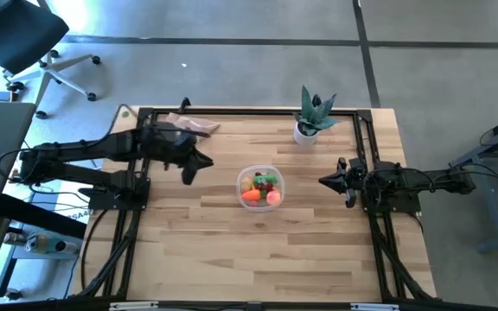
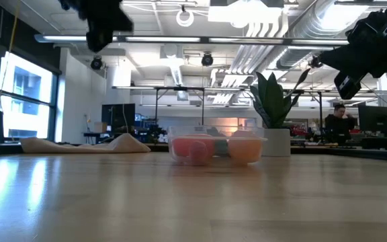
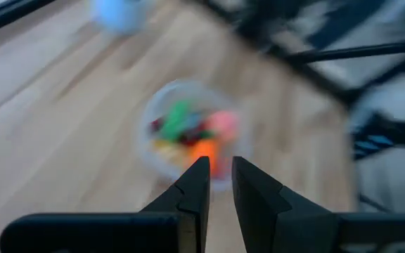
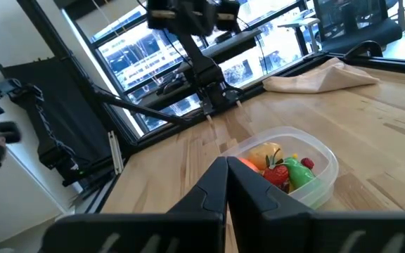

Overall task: Pick and placing Produce into tupperware
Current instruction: Return to Home Position

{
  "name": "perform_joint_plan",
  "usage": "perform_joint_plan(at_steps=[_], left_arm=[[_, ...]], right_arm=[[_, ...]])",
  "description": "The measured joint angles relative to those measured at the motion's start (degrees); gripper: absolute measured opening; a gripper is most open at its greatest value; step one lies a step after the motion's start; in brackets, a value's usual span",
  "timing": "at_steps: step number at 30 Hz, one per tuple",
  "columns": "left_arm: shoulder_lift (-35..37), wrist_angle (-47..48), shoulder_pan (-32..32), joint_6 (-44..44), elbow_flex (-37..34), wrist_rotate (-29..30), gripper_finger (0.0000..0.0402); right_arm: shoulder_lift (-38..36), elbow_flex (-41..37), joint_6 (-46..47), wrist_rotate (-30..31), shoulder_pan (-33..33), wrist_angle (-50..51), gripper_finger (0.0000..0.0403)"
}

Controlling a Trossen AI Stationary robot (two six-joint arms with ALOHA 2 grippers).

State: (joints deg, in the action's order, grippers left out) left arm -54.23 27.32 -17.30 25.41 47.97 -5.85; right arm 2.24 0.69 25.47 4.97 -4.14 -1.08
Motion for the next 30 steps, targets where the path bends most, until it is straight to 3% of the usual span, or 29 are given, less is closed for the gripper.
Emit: perform_joint_plan(at_steps=[4, 6, 12, 18, 25, 30], left_arm=[[5.92, -9.14, 0.11, -2.29, 0.05, -9.7, 0.0051], [10.82, -10.73, 0.09, -3.45, 0.04, -11.78, 0.0051], [29.38, -7.8, 0.06, -8.25, 0.02, -6.34, 0.0051], [42.85, -10.14, 0.04, -8.94, -4.16, -3.33, 0.0051], [53.06, -15.94, 0.04, -8.33, -14.77, -1.81, 0.0051], [53.4, -27.62, 0.06, -6.65, -23.38, -3.19, 0.0051]], right_arm=[[0.0, 0.0, 0.0, 0.01, 0.0, 0.0, 0.0], [-0.02, 0.0, 0.02, 0.02, 0.0, 0.0, 0.0], [0.0, 0.0, 0.02, 0.02, 0.0, 0.0, 0.0], [0.0, 0.0, 0.02, 0.02, 0.0, 0.0, 0.0], [0.0, 0.0, 0.02, 0.02, 0.0, 0.0, 0.0], [0.0, 0.0, 0.02, 0.02, 0.02, 0.0, 0.0]])
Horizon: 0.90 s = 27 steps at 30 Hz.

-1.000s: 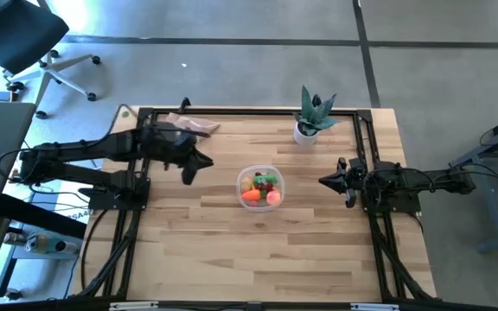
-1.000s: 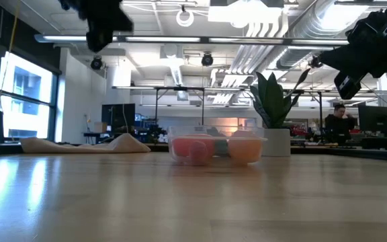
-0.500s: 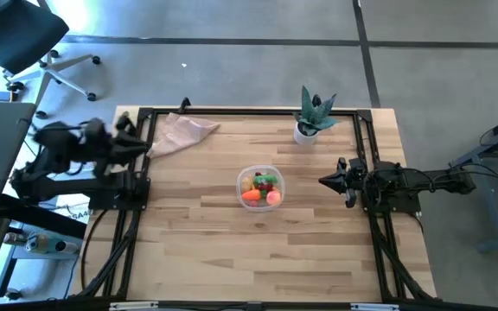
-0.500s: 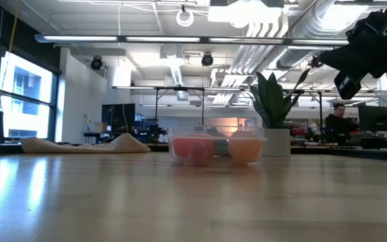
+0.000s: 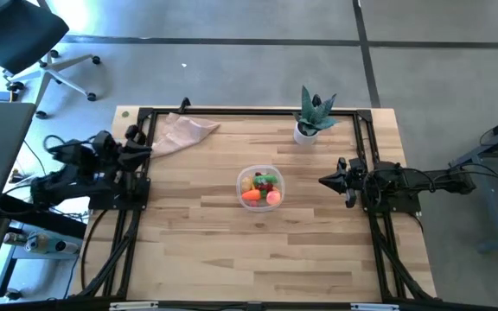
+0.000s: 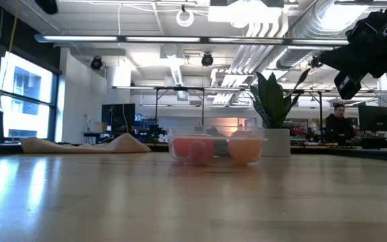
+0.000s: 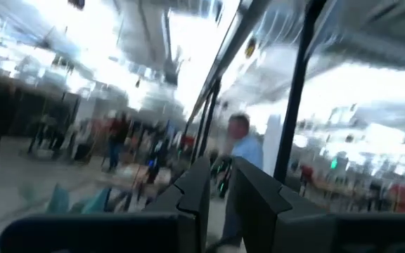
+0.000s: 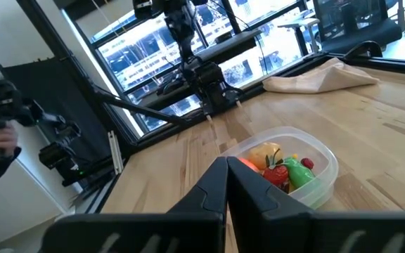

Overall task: Pick and placing Produce into tupperware
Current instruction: Return to Home Position

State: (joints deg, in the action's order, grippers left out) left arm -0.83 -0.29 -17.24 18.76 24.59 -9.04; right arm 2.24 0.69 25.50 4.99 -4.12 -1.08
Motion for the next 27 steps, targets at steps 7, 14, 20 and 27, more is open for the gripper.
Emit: perform_joint_plan(at_steps=[7, 14, 20, 27], left_arm=[[-5.66, -21.92, 0.0, 2.87, -13.05, -0.53, 0.0051], [-7.25, -24.15, 0.0, 3.76, -18.71, -0.39, 0.0051], [-7.24, -22.76, 0.0, 4.19, -20.25, -0.19, 0.0051], [-7.25, -12.75, 0.0, 5.19, -20.34, 3.09, 0.0051]], right_arm=[[0.0, 0.02, 0.0, 0.0, -0.01, 0.0, 0.0], [0.0, 0.01, 0.0, 0.0, -0.02, 0.0, 0.0], [0.0, 0.01, 0.0, -0.01, -0.01, 0.0, 0.0], [0.0, 0.0, 0.0, 0.0, 0.0, 0.0, 0.0]])
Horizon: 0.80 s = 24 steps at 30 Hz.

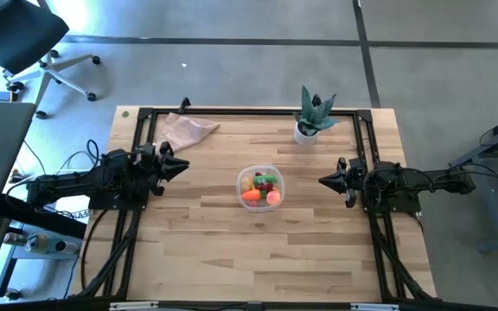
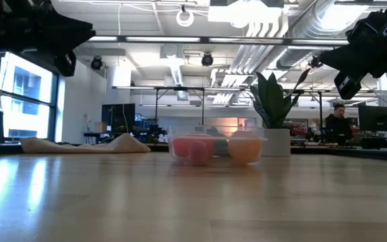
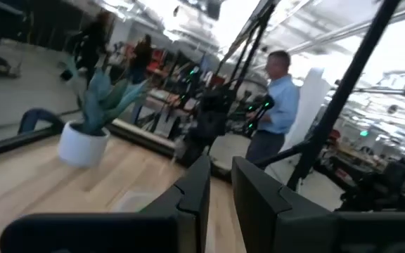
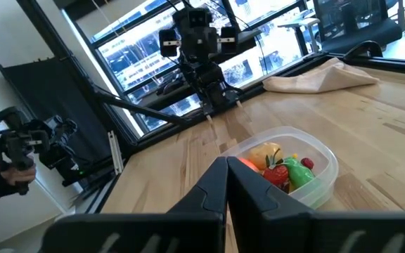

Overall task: Pick and placing Produce into tupperware
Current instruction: Return to Home Position

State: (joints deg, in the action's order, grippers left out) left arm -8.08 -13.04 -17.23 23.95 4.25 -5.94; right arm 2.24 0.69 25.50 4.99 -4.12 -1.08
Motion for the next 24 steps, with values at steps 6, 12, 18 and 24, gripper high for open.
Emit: perform_joint_plan(at_steps=[6, 12, 18, 24], left_arm=[[0.0, 5.59, 0.0, 0.08, 0.0, 0.4, 0.0051], [0.0, 15.25, 0.0, -0.09, 0.0, 2.49, 0.0051], [-0.63, 23.63, -0.02, -0.37, 0.21, 4.16, 0.0051], [-0.74, 23.61, 0.0, -1.04, 0.28, 4.09, 0.0051]], right_arm=[[0.0, 0.0, -0.01, -0.01, -0.01, 0.0, 0.0], [0.0, 0.0, 0.0, -0.01, -0.01, 0.0, 0.0], [-0.01, 0.0, -0.01, -0.02, -0.02, -0.01, 0.0], [-0.01, 0.01, -0.01, -0.01, 0.0, 0.0, 0.0]])
